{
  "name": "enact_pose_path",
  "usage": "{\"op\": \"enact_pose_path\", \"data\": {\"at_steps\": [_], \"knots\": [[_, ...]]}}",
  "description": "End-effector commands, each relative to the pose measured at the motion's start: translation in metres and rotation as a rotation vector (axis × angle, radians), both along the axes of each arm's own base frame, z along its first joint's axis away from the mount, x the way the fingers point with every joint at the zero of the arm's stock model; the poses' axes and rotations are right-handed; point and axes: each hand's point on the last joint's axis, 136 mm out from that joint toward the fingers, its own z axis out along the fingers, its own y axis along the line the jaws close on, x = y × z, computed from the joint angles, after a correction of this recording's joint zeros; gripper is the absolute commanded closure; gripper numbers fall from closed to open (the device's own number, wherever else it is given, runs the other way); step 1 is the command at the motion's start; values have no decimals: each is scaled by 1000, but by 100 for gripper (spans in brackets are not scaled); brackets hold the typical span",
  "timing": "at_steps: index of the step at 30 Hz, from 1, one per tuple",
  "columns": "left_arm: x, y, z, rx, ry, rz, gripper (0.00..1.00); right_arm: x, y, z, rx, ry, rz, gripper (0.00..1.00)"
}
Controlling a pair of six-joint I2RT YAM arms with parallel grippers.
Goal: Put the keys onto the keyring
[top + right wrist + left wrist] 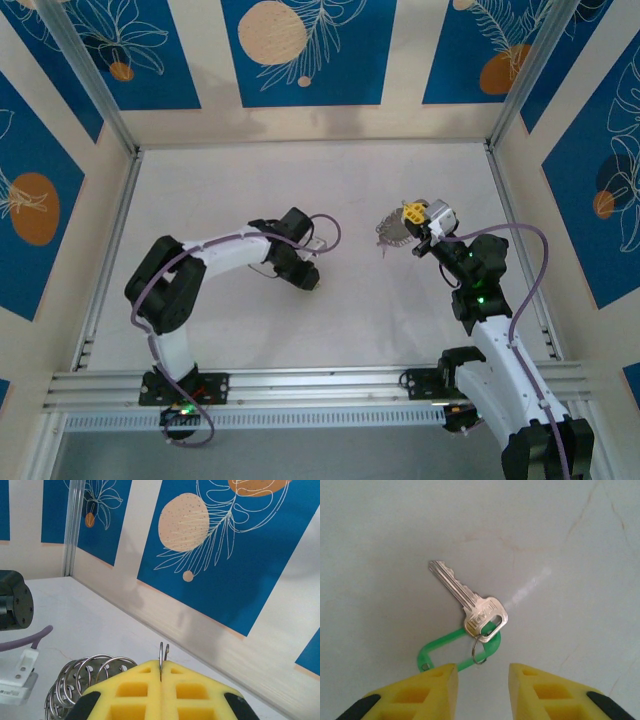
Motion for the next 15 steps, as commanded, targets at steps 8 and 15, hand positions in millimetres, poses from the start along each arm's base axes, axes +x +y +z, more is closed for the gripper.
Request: {"op": "enact_pose_path", "data": {"at_steps": [8,15], "knots": [[-7,-6,-9,75,64,134,70,-5,-4,22,23,-63,-13,100],[-3,-2,-14,142,12,133,69,-5,-3,22,26,-63,-13,100]]}}
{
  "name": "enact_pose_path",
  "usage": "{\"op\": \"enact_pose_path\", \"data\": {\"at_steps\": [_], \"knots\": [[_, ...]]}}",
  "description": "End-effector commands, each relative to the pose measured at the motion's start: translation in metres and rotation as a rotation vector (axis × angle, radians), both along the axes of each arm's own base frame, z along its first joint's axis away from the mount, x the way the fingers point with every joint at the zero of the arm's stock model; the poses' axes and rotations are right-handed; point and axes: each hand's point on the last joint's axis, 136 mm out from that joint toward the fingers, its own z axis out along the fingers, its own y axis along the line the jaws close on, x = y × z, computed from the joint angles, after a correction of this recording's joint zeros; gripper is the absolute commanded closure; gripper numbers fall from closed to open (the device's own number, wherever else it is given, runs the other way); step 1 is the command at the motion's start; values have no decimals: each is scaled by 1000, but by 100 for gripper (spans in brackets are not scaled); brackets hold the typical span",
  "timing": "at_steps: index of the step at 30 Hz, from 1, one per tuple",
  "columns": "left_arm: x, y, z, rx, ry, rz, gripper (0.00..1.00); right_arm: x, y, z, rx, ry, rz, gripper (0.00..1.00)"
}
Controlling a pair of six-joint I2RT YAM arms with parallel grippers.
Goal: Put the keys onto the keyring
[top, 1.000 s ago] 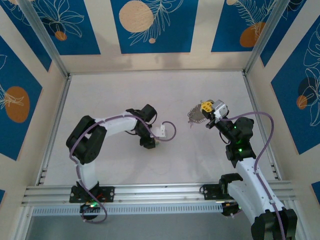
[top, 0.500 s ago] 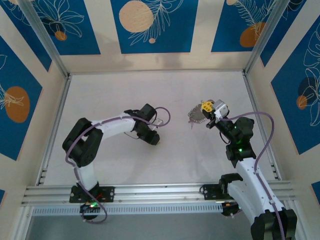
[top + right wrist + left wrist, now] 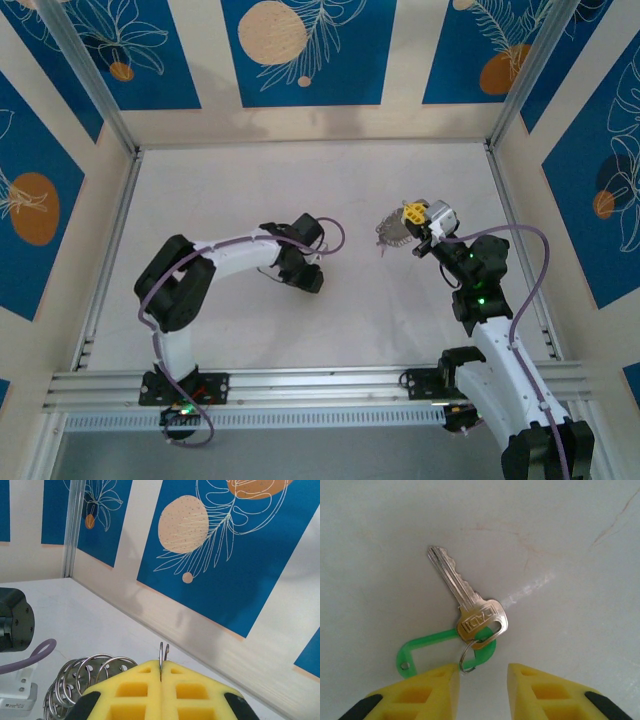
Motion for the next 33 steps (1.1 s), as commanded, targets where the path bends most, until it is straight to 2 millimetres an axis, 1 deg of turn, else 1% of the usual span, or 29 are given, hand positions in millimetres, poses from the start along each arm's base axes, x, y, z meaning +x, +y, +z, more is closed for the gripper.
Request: {"op": "enact_pose_path", "data": {"at_steps": [1,6,13,17,20,23,26,29,33], "knots": [[6,3,-3,62,-24,21,69,-3,-3,20,25,-56,-11,100],[8,3,0,65,-30,17,68,-4,-3,20,26,-57,-9,100],[-4,-7,-6,40,11,-9,69,-4,-3,20,25,-55,-7,100],[-5,-8,-9,50,7,-13,70,-4,-3,19,26,-54,-9,100],[-6,-7,-11,66,4,-18,74,-4,-3,19,25,-54,-7,100],[-5,-6,-11,83,-8,-27,84,-4,-3,19,25,-55,-10,100],[-3,-5,-10,92,-20,-33,91,-4,-3,19,25,-56,-8,100],[-2,-3,-6,99,-36,-44,97,-4,-3,19,24,-54,-10,100],[-1,-5,-3,86,-51,-64,99,-4,-3,19,24,-56,-11,100]]}}
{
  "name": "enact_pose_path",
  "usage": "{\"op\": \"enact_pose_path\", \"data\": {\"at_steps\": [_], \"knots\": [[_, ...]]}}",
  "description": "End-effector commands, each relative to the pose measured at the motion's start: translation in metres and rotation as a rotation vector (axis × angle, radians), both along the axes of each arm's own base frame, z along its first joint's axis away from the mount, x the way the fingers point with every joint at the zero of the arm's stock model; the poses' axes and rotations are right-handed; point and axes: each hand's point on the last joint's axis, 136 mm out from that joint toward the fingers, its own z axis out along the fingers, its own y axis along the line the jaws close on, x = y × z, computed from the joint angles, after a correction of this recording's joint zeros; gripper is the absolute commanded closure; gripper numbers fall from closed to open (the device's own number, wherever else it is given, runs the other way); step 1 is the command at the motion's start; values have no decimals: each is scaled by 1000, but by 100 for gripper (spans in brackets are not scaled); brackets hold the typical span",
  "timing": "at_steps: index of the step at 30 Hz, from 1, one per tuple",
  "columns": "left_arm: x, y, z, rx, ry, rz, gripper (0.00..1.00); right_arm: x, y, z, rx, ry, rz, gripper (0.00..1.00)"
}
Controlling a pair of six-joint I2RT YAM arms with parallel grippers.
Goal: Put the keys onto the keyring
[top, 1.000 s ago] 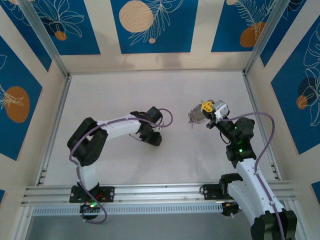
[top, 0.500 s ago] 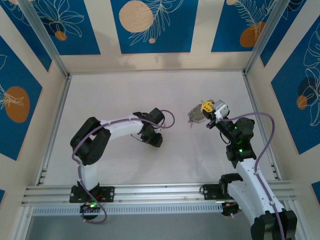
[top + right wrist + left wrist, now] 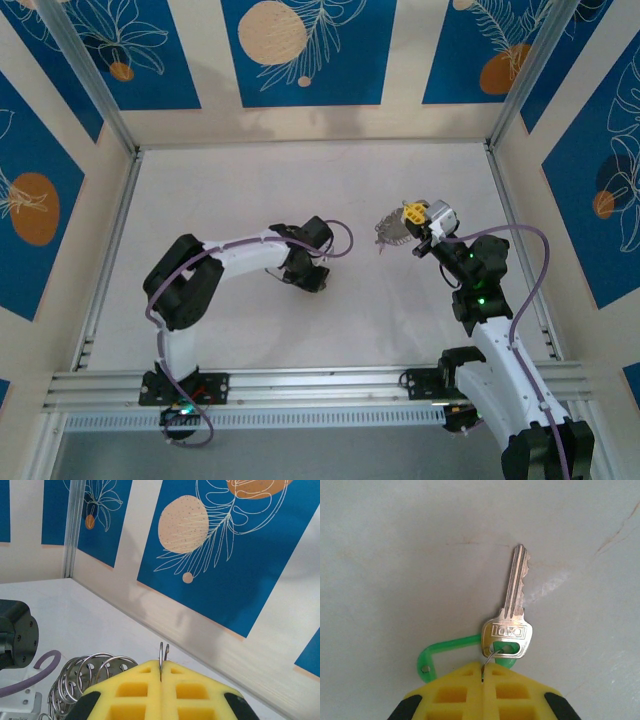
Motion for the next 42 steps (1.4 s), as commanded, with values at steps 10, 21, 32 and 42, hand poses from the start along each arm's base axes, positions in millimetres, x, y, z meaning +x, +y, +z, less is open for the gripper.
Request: {"op": "enact_pose_path", "data": {"at_steps": [10,21,32,42], "knots": [[-2,-2,31,-53,-102,-147,100,-3,-2,14,17,-47,-4,100],[3,24,130,-190,-419,-391,100,-6,27,1,-17,30,163,100],[-15,39,192,-385,-857,-603,100,-86,131,-38,-214,-18,799,100],[-48,47,212,-479,-996,-795,100,-123,180,-47,-238,-16,1059,100]]}}
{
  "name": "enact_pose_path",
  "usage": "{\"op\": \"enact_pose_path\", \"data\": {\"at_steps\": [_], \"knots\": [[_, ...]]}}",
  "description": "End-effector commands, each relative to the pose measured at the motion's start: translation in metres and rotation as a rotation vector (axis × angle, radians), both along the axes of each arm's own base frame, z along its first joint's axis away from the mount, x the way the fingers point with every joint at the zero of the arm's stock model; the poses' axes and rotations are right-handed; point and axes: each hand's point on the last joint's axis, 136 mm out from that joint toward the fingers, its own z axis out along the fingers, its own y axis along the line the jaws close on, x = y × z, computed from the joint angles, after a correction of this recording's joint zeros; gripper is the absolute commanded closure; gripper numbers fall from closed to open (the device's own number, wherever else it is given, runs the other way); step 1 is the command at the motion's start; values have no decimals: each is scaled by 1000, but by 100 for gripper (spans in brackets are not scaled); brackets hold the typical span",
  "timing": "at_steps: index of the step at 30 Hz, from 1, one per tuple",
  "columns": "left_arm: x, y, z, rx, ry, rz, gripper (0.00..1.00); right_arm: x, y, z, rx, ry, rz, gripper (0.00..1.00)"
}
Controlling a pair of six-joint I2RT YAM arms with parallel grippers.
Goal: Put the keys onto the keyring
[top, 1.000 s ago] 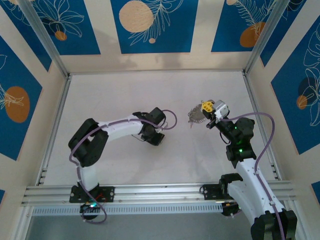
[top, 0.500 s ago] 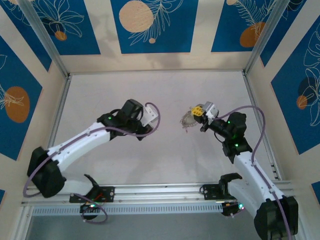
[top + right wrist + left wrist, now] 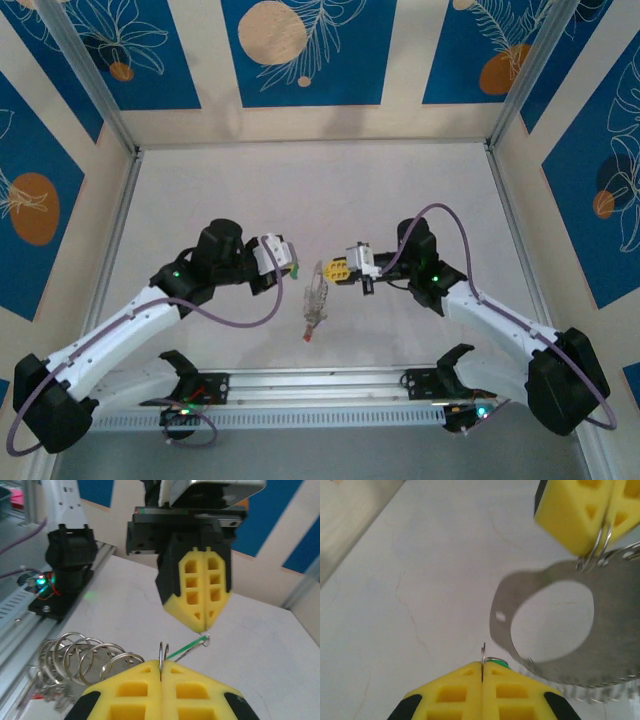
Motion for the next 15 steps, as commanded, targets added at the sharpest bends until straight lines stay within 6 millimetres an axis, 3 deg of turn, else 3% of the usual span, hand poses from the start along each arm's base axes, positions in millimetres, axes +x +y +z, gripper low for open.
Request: {"op": "enact_pose_path", "data": {"at_steps": [1,15], "knots": [[-17,-3,10,-28,-83,-130,100,-13,9,18,33,-61,98,100],[-49,-9,2,-30,-133,-344,100,-28,26,-4,-5,35,191,100]]}}
